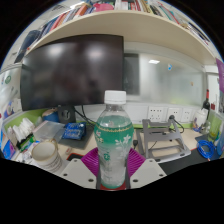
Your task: Pour water
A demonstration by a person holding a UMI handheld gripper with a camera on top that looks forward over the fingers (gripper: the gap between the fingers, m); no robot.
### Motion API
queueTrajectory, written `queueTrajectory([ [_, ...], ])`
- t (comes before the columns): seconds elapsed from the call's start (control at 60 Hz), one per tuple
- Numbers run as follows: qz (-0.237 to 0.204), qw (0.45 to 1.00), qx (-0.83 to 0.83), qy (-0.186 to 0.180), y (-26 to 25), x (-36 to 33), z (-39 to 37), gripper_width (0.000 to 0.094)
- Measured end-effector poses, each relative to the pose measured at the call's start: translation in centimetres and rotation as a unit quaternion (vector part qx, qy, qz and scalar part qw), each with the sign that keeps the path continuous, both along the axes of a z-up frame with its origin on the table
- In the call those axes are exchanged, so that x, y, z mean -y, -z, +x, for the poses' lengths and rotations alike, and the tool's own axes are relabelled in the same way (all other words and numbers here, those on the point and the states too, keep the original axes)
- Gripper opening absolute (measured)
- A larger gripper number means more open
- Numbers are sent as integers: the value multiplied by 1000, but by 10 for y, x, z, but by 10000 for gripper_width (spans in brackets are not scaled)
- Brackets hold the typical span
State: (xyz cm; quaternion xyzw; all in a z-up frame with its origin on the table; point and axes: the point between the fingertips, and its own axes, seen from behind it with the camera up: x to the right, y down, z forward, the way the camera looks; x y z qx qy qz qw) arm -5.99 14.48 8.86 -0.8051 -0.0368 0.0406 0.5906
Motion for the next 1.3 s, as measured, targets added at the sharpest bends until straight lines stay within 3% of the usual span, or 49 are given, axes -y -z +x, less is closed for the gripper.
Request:
queueTrajectory([
  [0.05, 6, 1000, 6, 0, 0, 1, 0, 355],
  [0.233, -3, 999, 36, 1, 5, 8, -3, 569],
  [0.333, -23, 1000, 16, 9, 12, 19, -3, 827],
  [0.367, -30, 999, 14, 16, 14, 26, 0, 867],
  [0.517, -49, 997, 26, 56, 1, 81, 10, 858],
  [0.65, -59, 995, 16, 77, -43, 137, -6, 858],
  [0.95, -35, 996, 4, 78, -135, 222, -36, 861],
  [1.3, -3, 999, -11, 51, -158, 300, -36, 857],
])
